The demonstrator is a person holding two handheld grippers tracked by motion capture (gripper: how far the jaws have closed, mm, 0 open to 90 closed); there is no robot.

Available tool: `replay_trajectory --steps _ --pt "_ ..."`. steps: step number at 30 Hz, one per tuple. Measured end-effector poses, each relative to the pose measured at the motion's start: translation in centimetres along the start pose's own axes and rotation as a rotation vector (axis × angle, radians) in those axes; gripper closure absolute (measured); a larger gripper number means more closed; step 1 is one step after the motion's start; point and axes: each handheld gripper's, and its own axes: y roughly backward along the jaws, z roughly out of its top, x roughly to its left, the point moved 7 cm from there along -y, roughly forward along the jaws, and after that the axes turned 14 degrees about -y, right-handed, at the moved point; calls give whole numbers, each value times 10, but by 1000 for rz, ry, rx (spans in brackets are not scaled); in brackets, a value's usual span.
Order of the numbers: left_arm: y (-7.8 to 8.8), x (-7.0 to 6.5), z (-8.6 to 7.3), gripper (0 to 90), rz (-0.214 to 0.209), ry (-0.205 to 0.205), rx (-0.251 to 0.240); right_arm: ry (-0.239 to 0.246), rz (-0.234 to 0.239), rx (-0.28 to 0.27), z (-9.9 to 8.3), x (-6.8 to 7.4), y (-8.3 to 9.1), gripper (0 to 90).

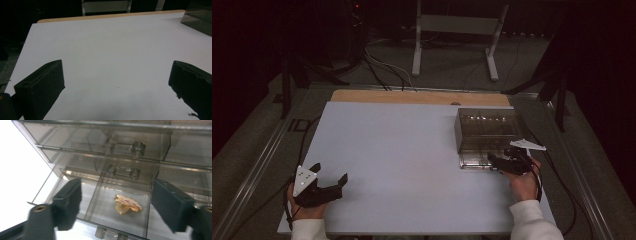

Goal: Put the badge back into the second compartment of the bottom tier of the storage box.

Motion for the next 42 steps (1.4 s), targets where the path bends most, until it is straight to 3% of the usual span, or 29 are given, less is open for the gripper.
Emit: replay_trajectory --steps 12,19,24,32,42 --pt "0 0 0 7 -2 2 -1 76 8 -52 -7 20 16 5" --pt "0 -1 -1 7 -7 2 3 101 17 -83 -15 26 27 0" --pt "2 0 0 6 2 5 -7 113 22 -105 -23 24 33 0" --pt "4 -4 4 1 -20 -9 -25 142 31 -116 -38 18 38 0" --pt "6 -5 7 1 -31 -6 -40 127 51 -181 -50 11 54 0"
